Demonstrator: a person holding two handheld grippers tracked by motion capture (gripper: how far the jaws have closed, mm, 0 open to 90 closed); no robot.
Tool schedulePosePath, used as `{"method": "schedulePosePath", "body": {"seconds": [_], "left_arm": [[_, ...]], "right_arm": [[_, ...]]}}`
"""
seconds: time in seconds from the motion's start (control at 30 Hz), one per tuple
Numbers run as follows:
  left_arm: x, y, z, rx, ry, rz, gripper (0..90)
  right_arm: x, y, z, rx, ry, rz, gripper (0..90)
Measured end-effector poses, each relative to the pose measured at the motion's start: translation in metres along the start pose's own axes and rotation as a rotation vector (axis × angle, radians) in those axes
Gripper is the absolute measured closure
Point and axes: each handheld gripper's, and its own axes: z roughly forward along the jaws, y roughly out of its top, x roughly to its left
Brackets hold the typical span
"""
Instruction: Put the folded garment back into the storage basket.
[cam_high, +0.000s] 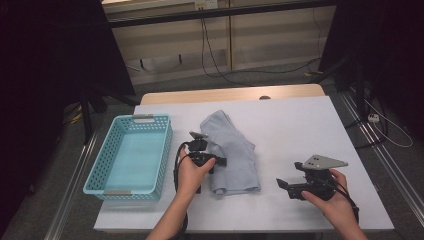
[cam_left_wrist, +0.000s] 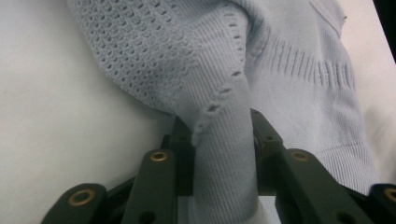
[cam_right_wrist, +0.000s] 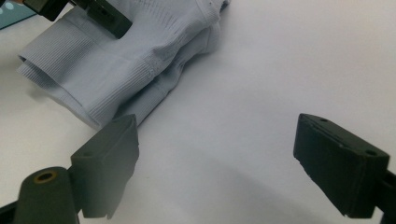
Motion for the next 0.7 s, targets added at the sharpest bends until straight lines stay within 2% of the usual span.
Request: {"method": "schedulePosePath", "body": {"seconds": [0.07,0.23,0.4,0.67,0.7], "left_arm": [[-0.002,0.002,0.001,-0.004,-0.002,0.010,69.9],[-0.007,0.006,0.005,-0.004,-0.007,0.000,70.6],[-0.004,0.010,0.003,0.004,-0.025,0.005,71.7],[0.003,0.008,-0.007,0.006,-0.045,-0.023,71.7],[0.007,0.008,-0.013,0.009,-0.043,-0.032,71.7]], "right_arm": [[-0.001,-0.001,-0.001,-0.001,-0.004,0.002,14.3],[-0.002,-0.004,-0.006,-0.003,-0.010,0.010,14.3],[-0.005,-0.006,-0.012,-0.013,-0.023,0.019,14.3],[-0.001,-0.001,-0.009,-0.012,-0.017,0.001,14.3],[0.000,0.000,-0.008,-0.012,-0.014,-0.002,14.3]]}}
